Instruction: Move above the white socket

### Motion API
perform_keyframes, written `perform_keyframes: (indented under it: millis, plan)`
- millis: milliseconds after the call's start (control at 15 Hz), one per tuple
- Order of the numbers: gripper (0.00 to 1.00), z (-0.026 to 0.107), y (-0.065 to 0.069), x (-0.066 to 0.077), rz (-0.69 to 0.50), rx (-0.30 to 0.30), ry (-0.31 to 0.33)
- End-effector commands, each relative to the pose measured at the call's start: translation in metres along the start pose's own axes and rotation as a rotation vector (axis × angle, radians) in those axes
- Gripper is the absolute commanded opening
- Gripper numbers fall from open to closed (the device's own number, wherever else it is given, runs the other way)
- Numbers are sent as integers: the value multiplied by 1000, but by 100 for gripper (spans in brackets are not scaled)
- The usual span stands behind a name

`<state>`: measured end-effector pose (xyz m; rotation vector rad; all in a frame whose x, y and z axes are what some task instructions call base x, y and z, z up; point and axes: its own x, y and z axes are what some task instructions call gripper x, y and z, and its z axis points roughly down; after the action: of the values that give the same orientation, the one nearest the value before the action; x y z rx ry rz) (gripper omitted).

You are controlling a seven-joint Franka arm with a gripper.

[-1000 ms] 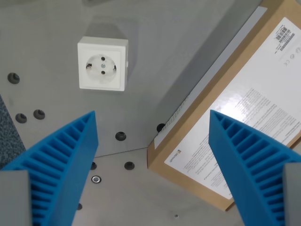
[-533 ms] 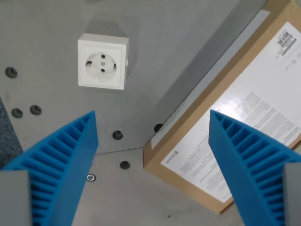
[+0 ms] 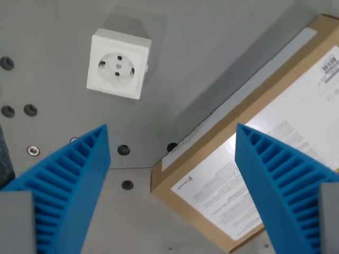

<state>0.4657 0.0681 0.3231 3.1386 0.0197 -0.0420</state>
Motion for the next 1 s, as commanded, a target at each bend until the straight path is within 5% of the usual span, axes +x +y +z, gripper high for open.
perform_keyframes:
  millis: [67, 1000]
  plan:
    - [100, 11, -3, -5, -285, 10, 101]
    - [100, 64, -20, -3, -752, -2, 121]
